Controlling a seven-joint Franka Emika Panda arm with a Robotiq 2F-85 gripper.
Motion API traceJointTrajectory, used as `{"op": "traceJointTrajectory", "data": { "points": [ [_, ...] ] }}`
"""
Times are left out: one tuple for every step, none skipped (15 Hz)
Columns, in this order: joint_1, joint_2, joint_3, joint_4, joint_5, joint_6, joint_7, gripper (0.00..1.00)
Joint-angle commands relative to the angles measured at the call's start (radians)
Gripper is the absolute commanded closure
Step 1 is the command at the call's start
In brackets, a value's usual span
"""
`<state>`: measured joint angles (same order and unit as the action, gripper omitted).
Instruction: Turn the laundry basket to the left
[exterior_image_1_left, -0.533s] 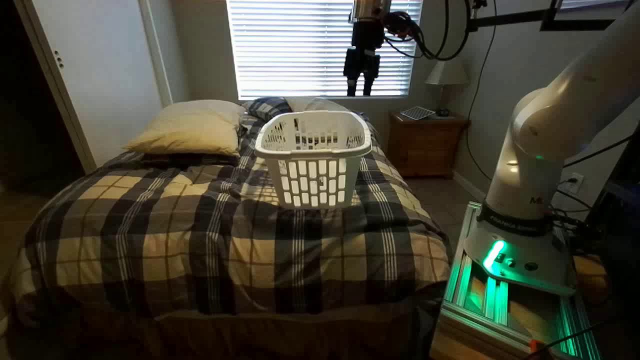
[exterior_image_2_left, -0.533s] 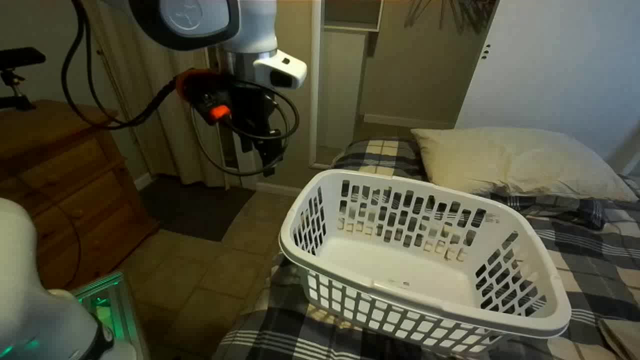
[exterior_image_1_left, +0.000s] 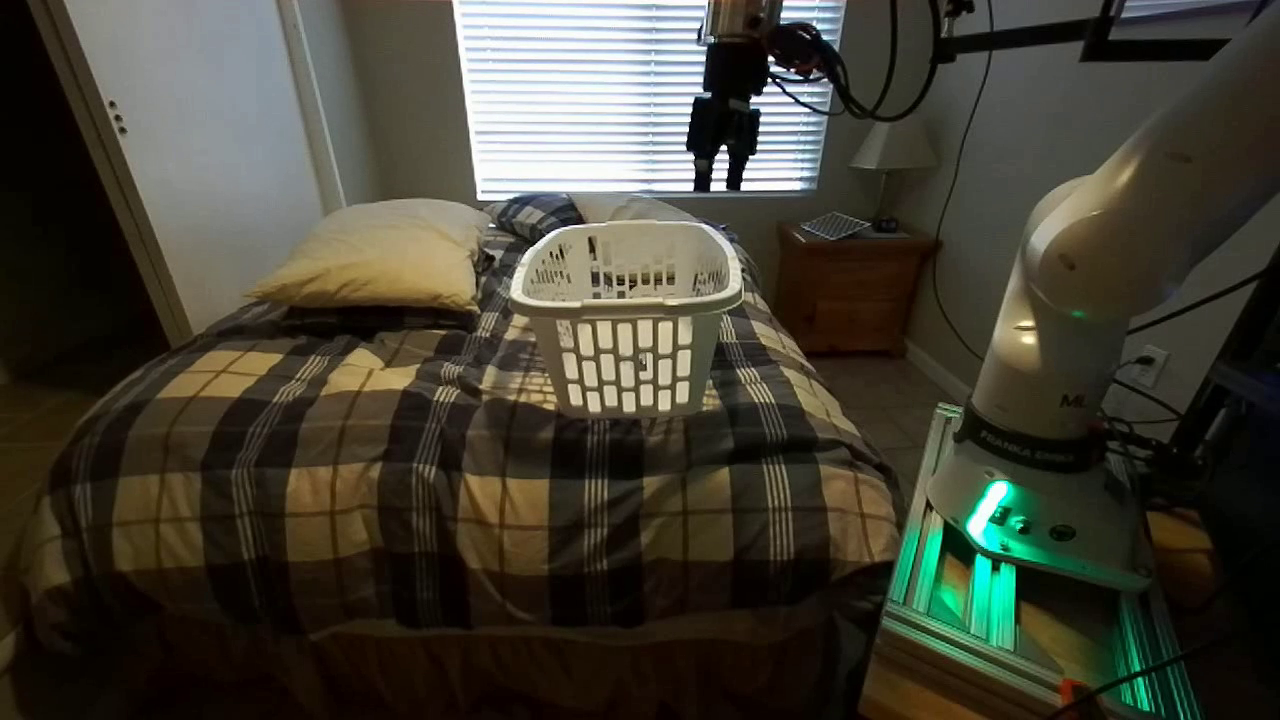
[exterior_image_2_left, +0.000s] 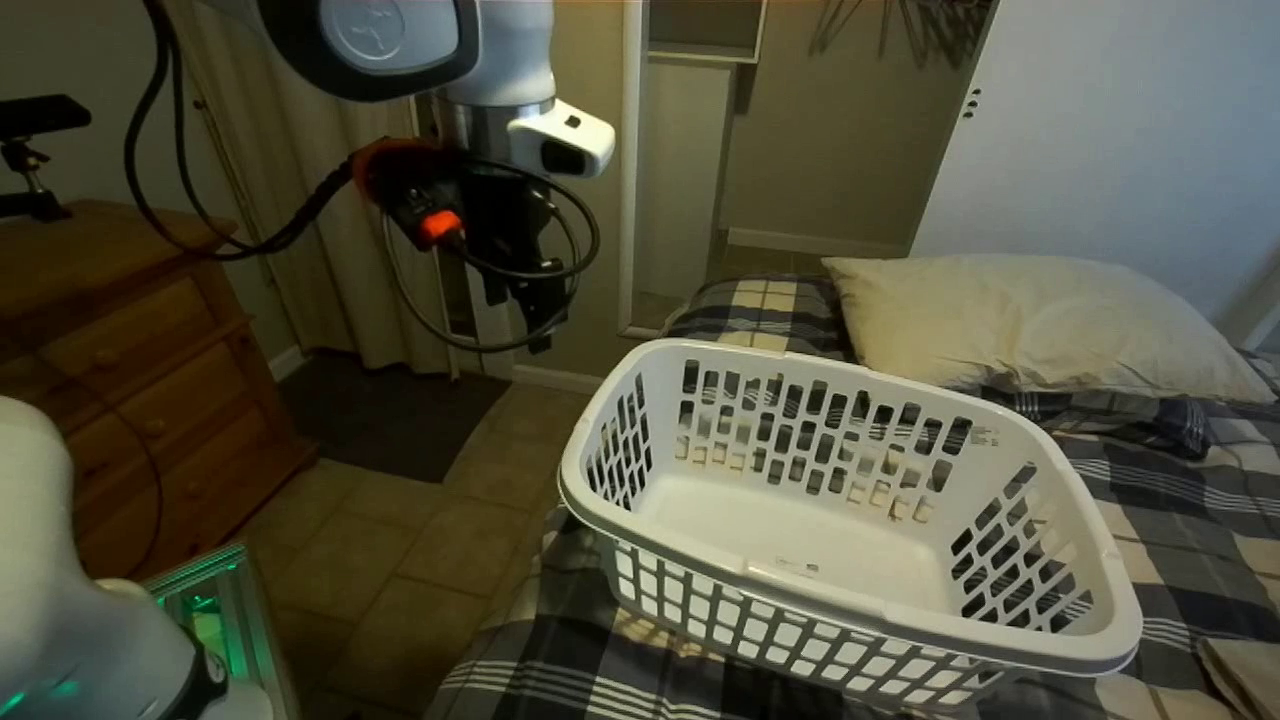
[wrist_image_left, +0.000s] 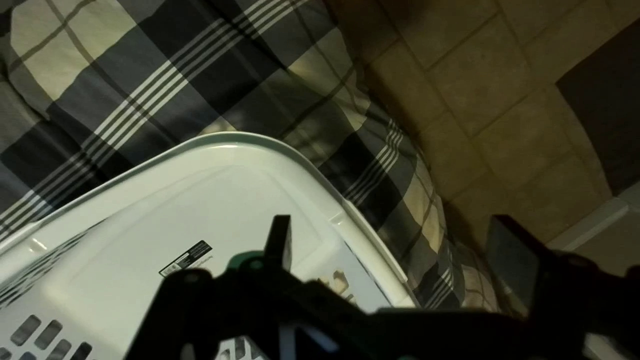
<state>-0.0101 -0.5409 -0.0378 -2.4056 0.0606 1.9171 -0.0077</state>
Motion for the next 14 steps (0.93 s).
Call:
{"op": "traceJointTrajectory", "data": {
  "points": [
    [-0.078, 0.085, -0.004, 0.013, -0.082, 0.165, 0.071, 0.0],
    [-0.102, 0.119, -0.012, 0.025, -0.113, 0.216, 0.092, 0.0],
    [-0.129, 0.164, -0.025, 0.036, -0.137, 0.289, 0.109, 0.0],
    [-0.155, 0.201, -0.03, 0.045, -0.16, 0.348, 0.138, 0.0],
    [-0.18, 0.247, -0.036, 0.06, -0.175, 0.399, 0.174, 0.0],
    [-0.204, 0.297, -0.041, 0.077, -0.194, 0.439, 0.213, 0.0],
    [-0.228, 0.338, -0.043, 0.093, -0.219, 0.467, 0.258, 0.0],
    [-0.248, 0.381, -0.045, 0.114, -0.249, 0.479, 0.306, 0.0],
    [-0.265, 0.425, -0.05, 0.135, -0.28, 0.495, 0.358, 0.0],
    [-0.274, 0.462, -0.056, 0.159, -0.312, 0.486, 0.413, 0.0],
    [-0.277, 0.502, -0.07, 0.182, -0.333, 0.484, 0.447, 0.0],
    [-0.275, 0.532, -0.083, 0.202, -0.351, 0.484, 0.478, 0.0],
    [-0.274, 0.563, -0.097, 0.223, -0.39, 0.462, 0.527, 0.0],
    [-0.268, 0.58, -0.114, 0.232, -0.423, 0.471, 0.553, 0.0]
  ]
}}
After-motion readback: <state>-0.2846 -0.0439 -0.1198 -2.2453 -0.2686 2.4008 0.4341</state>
